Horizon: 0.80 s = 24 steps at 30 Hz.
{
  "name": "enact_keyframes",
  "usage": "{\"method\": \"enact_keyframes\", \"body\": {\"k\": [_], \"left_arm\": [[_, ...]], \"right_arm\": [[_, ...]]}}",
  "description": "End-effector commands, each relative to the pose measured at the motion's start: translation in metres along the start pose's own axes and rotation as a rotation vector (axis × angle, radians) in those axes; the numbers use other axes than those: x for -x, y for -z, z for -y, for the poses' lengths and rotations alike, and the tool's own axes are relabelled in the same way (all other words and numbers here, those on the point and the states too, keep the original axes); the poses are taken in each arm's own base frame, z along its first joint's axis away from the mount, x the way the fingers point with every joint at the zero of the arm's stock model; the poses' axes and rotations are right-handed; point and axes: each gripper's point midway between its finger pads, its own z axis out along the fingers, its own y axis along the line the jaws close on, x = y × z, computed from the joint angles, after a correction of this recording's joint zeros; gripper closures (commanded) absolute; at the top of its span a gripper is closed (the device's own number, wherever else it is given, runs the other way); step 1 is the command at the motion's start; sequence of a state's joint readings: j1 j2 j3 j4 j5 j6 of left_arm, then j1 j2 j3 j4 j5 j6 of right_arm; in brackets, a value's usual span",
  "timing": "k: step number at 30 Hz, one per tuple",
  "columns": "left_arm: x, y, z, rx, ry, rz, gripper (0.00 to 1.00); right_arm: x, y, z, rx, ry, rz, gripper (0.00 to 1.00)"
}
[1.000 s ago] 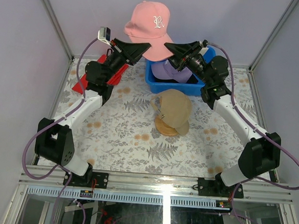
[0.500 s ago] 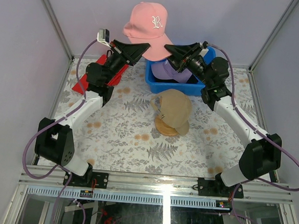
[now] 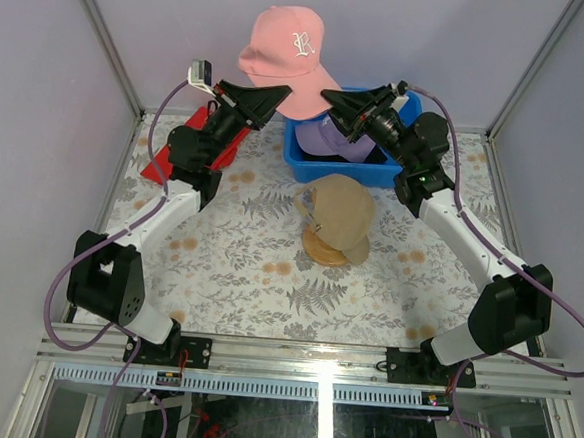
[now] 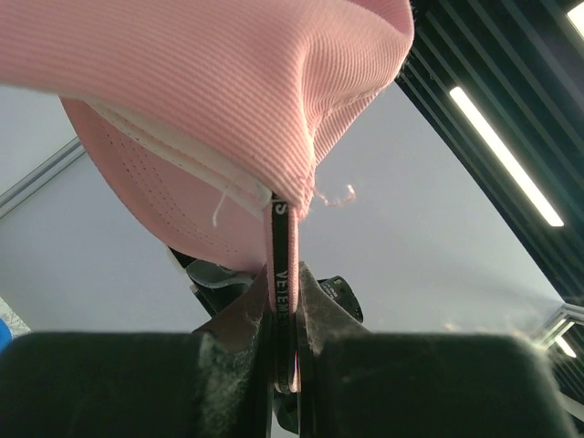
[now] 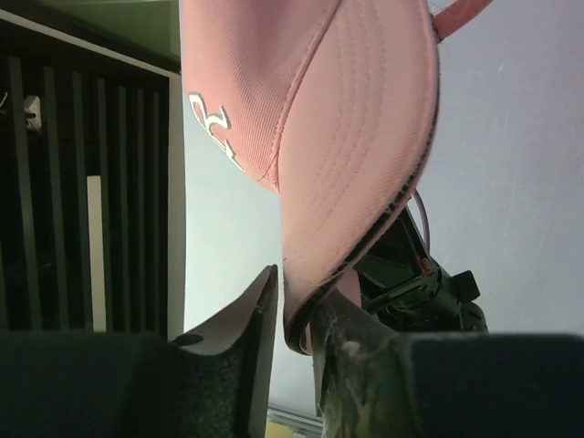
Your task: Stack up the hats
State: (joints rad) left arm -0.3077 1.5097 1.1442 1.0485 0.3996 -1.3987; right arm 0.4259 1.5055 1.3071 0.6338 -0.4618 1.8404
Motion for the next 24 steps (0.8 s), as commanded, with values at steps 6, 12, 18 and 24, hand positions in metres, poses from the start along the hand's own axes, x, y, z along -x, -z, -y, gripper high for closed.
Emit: {"method": "enact_keyframes", "body": {"k": [6,12,18,24], "left_arm": [[0.005,0.007,0.02,-0.043,-0.044,0.032,0.88],[0.005,0.038,-0.007,0.103,-0.057,0.011,0.31],[-0.027,0.093,-0.059,0.34,-0.04,-0.076,0.24],[-0.052,0.126,-0.084,0.501,-0.092,-0.212,0.27]], "right_arm": [[-0.014,0.013,-0.026,0.049,0.076,-0.027,1.0],[0.004,0.045,-0.028,-0.114,0.266,0.0,1.0],[0.015,0.074,-0.028,-0.156,0.27,-0.108,1.0],[0.015,0.094,-0.015,-0.115,0.154,-0.211,1.0]]}}
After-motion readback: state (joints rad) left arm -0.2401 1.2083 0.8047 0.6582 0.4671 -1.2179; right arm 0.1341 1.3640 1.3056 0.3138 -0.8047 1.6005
